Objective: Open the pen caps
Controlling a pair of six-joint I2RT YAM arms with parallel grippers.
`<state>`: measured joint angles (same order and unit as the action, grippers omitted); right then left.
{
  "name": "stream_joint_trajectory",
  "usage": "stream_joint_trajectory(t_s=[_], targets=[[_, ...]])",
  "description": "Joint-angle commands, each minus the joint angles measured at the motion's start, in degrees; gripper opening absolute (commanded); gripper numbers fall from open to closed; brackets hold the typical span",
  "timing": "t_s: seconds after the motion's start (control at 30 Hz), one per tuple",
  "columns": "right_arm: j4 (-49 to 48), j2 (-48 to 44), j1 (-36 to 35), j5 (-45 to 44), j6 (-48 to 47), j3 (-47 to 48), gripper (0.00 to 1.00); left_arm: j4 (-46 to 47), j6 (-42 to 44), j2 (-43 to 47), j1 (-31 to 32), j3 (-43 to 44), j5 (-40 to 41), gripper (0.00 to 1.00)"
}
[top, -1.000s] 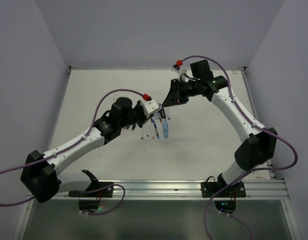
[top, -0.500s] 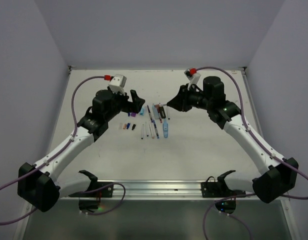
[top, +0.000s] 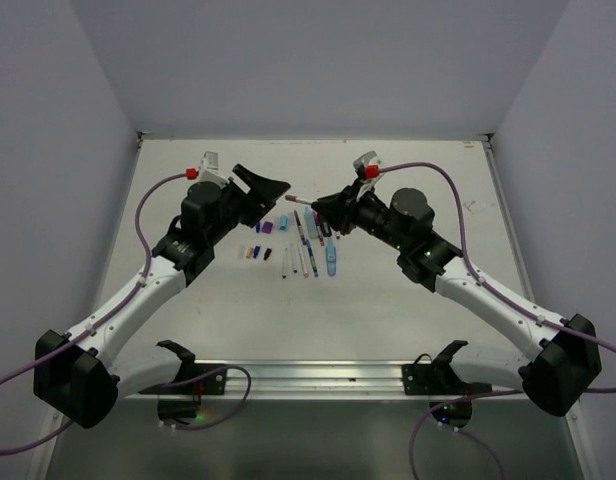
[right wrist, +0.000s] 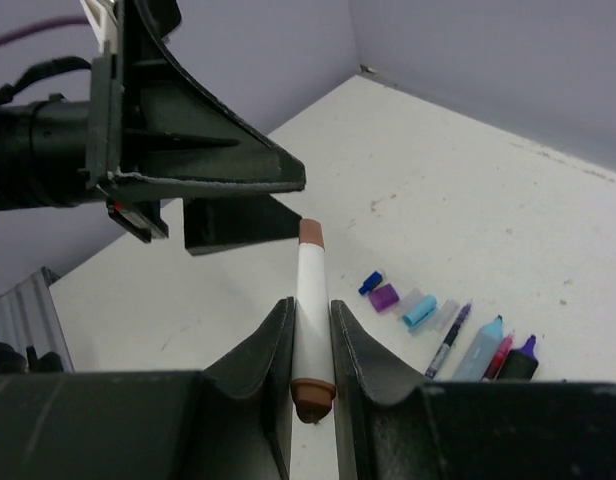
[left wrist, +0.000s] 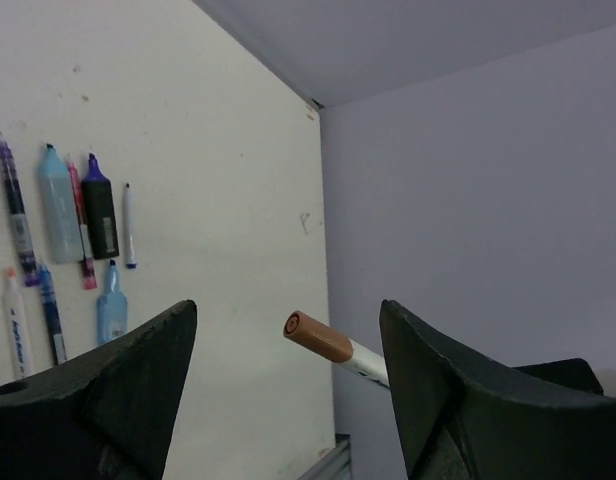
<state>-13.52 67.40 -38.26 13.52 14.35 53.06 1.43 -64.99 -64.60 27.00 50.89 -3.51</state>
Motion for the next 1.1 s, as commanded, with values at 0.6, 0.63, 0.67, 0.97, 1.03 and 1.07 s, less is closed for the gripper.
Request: stream_joint_trajectory(t_s=[0.6,0.63,0.67,0.97,1.03,1.07], targets=[[-16.54,5.46,-6.74,-7.54,-7.32,-0.76,0.0,6.39,-24.57,0.44,0.07,-1.15,2.01,0.42],[-16.71,5.55,-7.09,-7.54,-7.49,-0.76,0.0,6.22,-24.74,0.44,0.07,-1.15,2.1,0.38],[-16.63,5.55,-7.18,-7.63,-7.75,-0.68,0.0,5.95,-25.09,0.61,0.07,-1.15,2.36,0.36],[-15.4,5.2,-7.97,-5.09,-9.51,-1.47,0.0,6.65,-27.64,2.81,-0.02,-2.99,6.32,0.03],[-13.91,4.85,-7.88,-3.77,-9.95,-1.9,0.1,7.18,-28.17,3.42,-0.02,-3.26,7.19,0.0],[-13.29,4.68,-7.97,-3.15,-9.87,-1.99,0.14,7.27,-28.43,3.51,-0.02,-3.34,7.37,0.0]])
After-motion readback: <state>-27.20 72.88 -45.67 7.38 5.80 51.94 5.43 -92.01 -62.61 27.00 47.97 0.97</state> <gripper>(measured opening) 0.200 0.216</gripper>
